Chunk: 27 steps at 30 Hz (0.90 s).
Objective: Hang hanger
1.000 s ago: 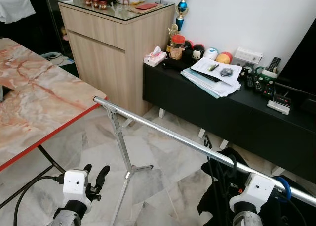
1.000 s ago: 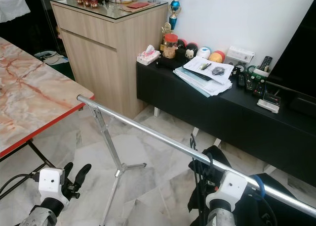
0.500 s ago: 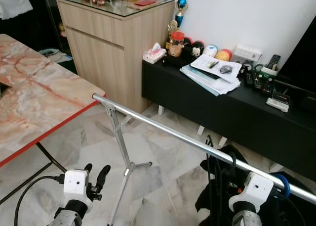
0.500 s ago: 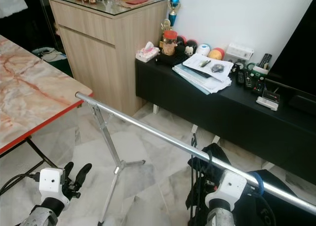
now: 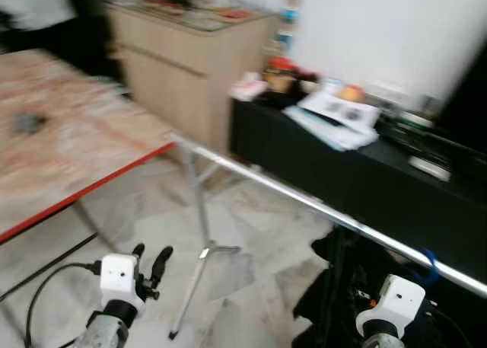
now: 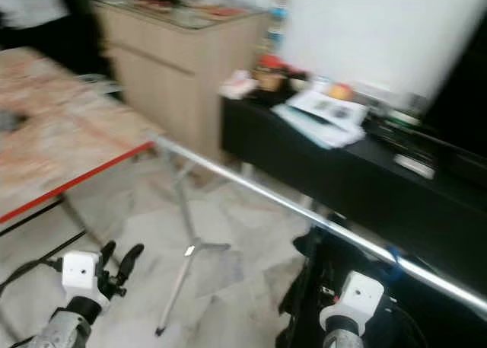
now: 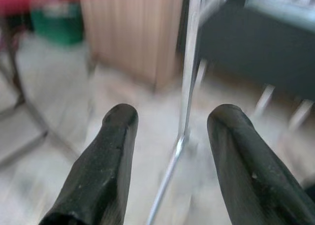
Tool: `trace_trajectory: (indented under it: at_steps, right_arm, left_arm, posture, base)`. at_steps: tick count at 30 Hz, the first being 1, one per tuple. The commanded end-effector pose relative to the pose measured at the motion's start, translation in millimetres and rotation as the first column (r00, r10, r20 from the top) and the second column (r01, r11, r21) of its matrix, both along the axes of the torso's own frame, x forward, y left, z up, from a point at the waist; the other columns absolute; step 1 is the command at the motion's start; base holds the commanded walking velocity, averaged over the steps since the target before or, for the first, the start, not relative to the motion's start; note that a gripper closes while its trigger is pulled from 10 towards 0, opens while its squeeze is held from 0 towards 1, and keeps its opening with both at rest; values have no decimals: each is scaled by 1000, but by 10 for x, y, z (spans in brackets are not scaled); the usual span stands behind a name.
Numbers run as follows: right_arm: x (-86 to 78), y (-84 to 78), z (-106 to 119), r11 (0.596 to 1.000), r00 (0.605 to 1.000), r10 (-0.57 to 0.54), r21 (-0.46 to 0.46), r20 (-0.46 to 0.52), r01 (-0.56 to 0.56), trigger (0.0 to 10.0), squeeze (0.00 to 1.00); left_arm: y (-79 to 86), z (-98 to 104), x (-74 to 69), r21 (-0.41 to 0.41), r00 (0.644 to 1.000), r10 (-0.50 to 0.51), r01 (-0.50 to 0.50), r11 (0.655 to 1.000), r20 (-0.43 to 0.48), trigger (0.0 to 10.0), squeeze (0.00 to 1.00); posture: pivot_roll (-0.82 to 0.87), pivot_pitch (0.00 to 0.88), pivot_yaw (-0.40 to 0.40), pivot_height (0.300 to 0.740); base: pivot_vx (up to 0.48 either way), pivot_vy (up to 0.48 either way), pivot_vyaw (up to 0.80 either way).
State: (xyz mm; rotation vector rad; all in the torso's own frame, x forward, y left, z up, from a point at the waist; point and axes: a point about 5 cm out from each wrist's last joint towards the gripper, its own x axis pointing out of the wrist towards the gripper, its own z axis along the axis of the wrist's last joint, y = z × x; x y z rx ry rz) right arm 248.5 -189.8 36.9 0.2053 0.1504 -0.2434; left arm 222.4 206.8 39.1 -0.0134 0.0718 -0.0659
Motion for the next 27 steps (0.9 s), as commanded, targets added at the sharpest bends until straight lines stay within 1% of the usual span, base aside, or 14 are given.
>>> trace_trajectory:
  at_steps: [1, 8, 12, 14, 17, 18, 23, 24, 25, 26, 27]
  right_arm:
    - [-30, 16, -39, 1000, 1000, 0, 12, -17, 0, 10000, 0]
    - [-27, 8, -34, 1000, 1000, -2, 10, -15, 2, 10000, 0]
    - [-73, -56, 44, 999, 999, -35, -37, 17, 36, 10000, 0]
    - [-124, -109, 105, 996, 998, -48, -75, 33, 50, 10000, 0]
    - [-170, -158, 143, 994, 998, -49, -96, 40, 52, 10000, 0]
    - [-213, -201, 188, 993, 998, -46, -105, 48, 51, 10000, 0]
    - [-295, -225, 295, 990, 998, 4, -140, 56, 4, 10000, 0]
    - [-331, -228, 347, 987, 998, 16, -159, 61, -6, 10000, 0]
    - [-387, -250, 405, 984, 998, 12, -178, 63, 0, 10000, 0]
    - [-387, -250, 405, 984, 998, 12, -178, 63, 0, 10000, 0]
    - [-437, -277, 425, 983, 999, -13, -183, 50, 22, 10000, 0]
  left_arm:
    - [-12, 77, 77, 4, 999, -8, 8, 1000, 33, 10000, 0]
    - [-16, 73, 75, 0, 999, -7, 7, 1000, 34, 10000, 0]
    - [-12, 68, 71, -2, 999, -5, 5, 1000, 33, 10000, 0]
    - [-9, 65, 70, -2, 999, -5, 5, 1000, 32, 10000, 0]
    - [-11, 61, 70, -2, 1000, -6, 6, 1000, 30, 10000, 0]
    - [-14, 56, 70, -3, 1000, -7, 7, 1000, 29, 10000, 0]
    - [-27, 48, 77, -7, 1000, -10, 10, 1000, 27, 10000, 0]
    - [-31, 43, 78, -8, 1000, -11, 11, 1000, 25, 10000, 0]
    - [-35, 37, 74, -9, 1000, -13, 13, 1000, 23, 10000, 0]
    - [-35, 37, 74, -9, 1000, -13, 13, 1000, 23, 10000, 0]
    - [-38, 29, 68, -9, 1000, -16, 16, 1000, 21, 10000, 0]
  posture:
    - [-1, 66, -68, 740]
    - [0, 66, -70, 740]
    - [0, 68, -72, 740]
    - [-5, 68, -74, 740]
    - [-9, 69, -74, 740]
    - [-14, 69, -76, 740]
    - [-22, 69, -80, 740]
    - [-25, 70, -81, 740]
    - [-29, 70, -81, 740]
    - [-29, 70, -81, 740]
    - [-33, 70, -81, 740]
  base:
    - [0, 0, 0]
    - [0, 0, 0]
    - [0, 0, 0]
    - [0, 0, 0]
    - [0, 0, 0]
    - [0, 0, 0]
    - [0, 0, 0]
    - [0, 0, 0]
    - [0, 0, 0]
    - [0, 0, 0]
    - [0, 0, 0]
